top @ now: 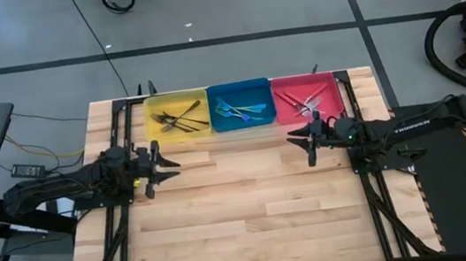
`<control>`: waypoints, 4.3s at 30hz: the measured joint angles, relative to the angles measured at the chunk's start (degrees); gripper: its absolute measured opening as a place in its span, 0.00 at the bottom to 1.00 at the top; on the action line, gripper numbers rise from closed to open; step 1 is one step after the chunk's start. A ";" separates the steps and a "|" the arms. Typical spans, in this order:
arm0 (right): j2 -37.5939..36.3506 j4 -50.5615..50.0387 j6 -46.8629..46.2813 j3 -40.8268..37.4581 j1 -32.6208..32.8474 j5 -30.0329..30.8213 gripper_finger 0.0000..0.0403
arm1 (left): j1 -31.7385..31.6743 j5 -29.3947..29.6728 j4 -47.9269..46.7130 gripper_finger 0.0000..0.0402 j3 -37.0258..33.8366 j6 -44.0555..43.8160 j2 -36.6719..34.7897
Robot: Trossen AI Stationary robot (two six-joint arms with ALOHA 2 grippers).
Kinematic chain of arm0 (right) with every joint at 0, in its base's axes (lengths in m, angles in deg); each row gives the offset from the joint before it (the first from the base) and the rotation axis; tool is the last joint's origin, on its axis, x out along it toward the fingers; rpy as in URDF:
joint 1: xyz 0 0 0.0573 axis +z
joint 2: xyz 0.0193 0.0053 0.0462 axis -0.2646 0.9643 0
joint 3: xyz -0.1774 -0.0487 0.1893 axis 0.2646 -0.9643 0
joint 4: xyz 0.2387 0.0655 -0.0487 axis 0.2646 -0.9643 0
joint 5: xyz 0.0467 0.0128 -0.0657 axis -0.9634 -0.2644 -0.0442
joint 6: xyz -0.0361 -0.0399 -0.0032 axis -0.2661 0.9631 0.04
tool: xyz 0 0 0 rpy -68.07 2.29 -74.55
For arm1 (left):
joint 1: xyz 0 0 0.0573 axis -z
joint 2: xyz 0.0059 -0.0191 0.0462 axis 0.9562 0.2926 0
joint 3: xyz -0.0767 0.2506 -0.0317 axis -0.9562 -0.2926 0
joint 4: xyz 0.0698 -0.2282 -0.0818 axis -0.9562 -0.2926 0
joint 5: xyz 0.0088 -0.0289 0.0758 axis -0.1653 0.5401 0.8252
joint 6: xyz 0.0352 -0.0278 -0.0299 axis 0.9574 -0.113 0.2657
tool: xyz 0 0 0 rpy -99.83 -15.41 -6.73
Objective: Sort silverware by color (type)
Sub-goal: Return to Home Position
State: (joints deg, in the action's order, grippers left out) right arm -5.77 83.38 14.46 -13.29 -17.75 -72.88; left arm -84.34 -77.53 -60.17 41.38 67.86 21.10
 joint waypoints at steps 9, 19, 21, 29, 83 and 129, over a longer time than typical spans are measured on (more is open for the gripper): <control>0.02 3.71 0.08 -4.15 2.96 0.01 0.26 | 0.00 0.02 -0.79 0.30 -1.32 0.02 0.02; 0.04 5.48 0.13 -7.31 3.57 1.02 0.26 | -0.02 0.04 -1.25 0.30 -1.35 0.61 0.02; 0.04 5.51 0.05 -7.31 3.57 0.89 0.26 | -0.02 0.04 -1.25 0.30 -1.35 0.25 0.02; 0.04 4.08 -1.56 -7.31 3.57 0.33 0.26 | -0.02 0.13 -1.25 0.30 -1.37 -0.06 0.02; -35.97 -6.27 -11.45 -7.31 -3.86 -2.49 0.26 | -4.24 0.15 -1.18 0.30 -1.43 -2.99 -13.97; -39.95 -5.05 -11.46 -7.31 -5.02 -2.54 0.26 | -4.17 0.15 -1.18 0.30 -1.43 -2.97 -13.94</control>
State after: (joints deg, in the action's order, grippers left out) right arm -45.73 78.33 3.00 -20.60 -22.77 -75.41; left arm -88.52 -77.38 -61.35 39.94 64.89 7.16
